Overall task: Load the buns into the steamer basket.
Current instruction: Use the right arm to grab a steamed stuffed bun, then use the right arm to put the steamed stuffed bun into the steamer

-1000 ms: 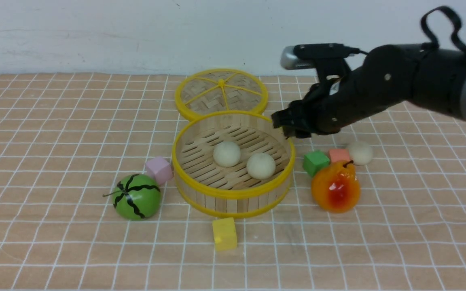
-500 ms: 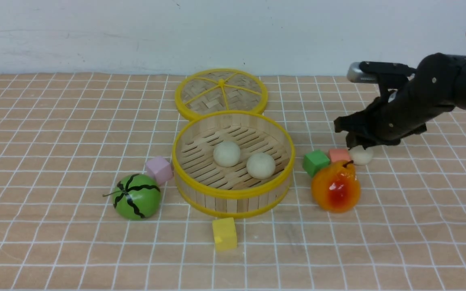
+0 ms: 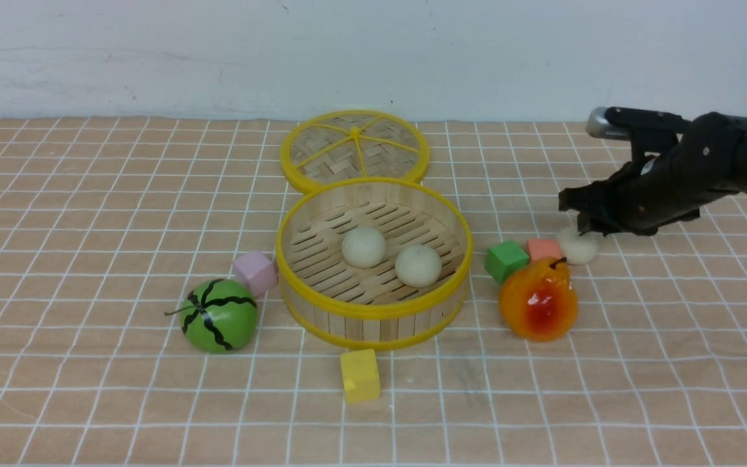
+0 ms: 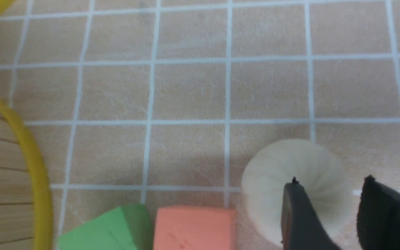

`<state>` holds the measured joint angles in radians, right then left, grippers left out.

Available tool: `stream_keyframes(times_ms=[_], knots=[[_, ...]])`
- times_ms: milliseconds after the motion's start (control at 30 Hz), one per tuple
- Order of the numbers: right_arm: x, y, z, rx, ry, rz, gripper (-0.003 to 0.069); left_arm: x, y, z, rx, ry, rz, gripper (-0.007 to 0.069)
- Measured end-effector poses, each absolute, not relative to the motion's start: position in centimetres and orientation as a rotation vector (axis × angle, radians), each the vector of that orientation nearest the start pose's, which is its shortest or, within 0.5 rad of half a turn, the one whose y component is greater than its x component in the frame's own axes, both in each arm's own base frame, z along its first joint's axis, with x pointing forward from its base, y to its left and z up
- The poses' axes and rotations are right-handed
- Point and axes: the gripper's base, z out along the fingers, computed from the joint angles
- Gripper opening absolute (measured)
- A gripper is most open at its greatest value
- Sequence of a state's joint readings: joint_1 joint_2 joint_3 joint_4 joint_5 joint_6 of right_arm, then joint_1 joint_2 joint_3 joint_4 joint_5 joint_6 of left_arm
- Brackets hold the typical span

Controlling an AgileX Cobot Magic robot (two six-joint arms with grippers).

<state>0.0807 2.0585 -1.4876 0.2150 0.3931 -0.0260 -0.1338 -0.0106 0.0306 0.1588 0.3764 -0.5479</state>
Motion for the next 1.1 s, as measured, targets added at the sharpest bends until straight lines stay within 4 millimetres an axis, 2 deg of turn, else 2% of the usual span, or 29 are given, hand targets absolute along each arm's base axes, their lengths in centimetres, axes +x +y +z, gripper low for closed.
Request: stream_keyframes(times_ms=[133, 267, 367, 400, 433, 500, 567, 700, 733, 767, 867, 900, 967, 1067, 1100], knots=[[45.9, 4.5, 16.7, 0.093, 2.469, 0.214, 0.0246, 5.3, -0.2, 17.0, -0.290, 1.865, -0.312, 0.0238], [46.2, 4.4, 16.5, 0.098, 2.452, 0.211, 0.0210, 5.3, -0.2, 17.0, -0.290, 1.865, -0.312, 0.0238], [46.2, 4.4, 16.6, 0.102, 2.442, 0.213, 0.0094, 5.3, -0.2, 17.0, -0.290, 1.865, -0.312, 0.0238], [46.2, 4.4, 16.6, 0.102, 2.442, 0.213, 0.0086, 5.3, -0.2, 17.0, -0.290, 1.865, -0.312, 0.0238], [46.2, 4.4, 16.8, 0.104, 2.438, 0.216, 0.0027, 5.3, -0.2, 17.0, -0.290, 1.865, -0.312, 0.0238], [46.1, 4.4, 17.2, 0.107, 2.432, 0.221, 0.0003, 5.3, -0.2, 17.0, -0.290, 1.865, -0.312, 0.0238], [46.0, 4.5, 17.6, 0.114, 2.431, 0.230, 0.0002, 5.3, -0.2, 17.0, -0.290, 1.865, -0.312, 0.0238], [45.4, 5.8, 20.3, 0.118, 2.386, 0.296, 0.0002, 5.3, -0.2, 17.0, -0.290, 1.865, -0.312, 0.0238], [45.4, 5.8, 20.2, 0.118, 2.387, 0.297, 0.0002, 5.3, -0.2, 17.0, -0.290, 1.865, -0.312, 0.0238], [45.2, 7.2, 21.7, 0.073, 2.353, 0.321, 0.0002, 5.3, -0.2, 17.0, -0.290, 1.865, -0.312, 0.0238], [44.9, 10.1, 23.8, -0.013, 2.300, 0.372, 0.0002, 5.3, -0.2, 17.0, -0.290, 1.865, -0.312, 0.0238], [44.8, 10.6, 24.1, -0.029, 2.293, 0.377, 0.0002, 5.3, -0.2, 17.0, -0.290, 1.865, -0.312, 0.0238], [44.5, 13.2, 25.0, -0.114, 2.252, 0.403, 0.0002, 5.3, -0.2, 17.0, -0.290, 1.865, -0.312, 0.0238], [43.7, 16.9, 25.1, -0.245, 2.199, 0.420, 0.0002, 5.3, -0.2, 17.0, -0.290, 1.865, -0.312, 0.0238], [43.7, 16.9, 25.1, -0.247, 2.196, 0.418, 0.0002, 5.3, -0.2, 17.0, -0.290, 1.865, -0.312, 0.0238]])
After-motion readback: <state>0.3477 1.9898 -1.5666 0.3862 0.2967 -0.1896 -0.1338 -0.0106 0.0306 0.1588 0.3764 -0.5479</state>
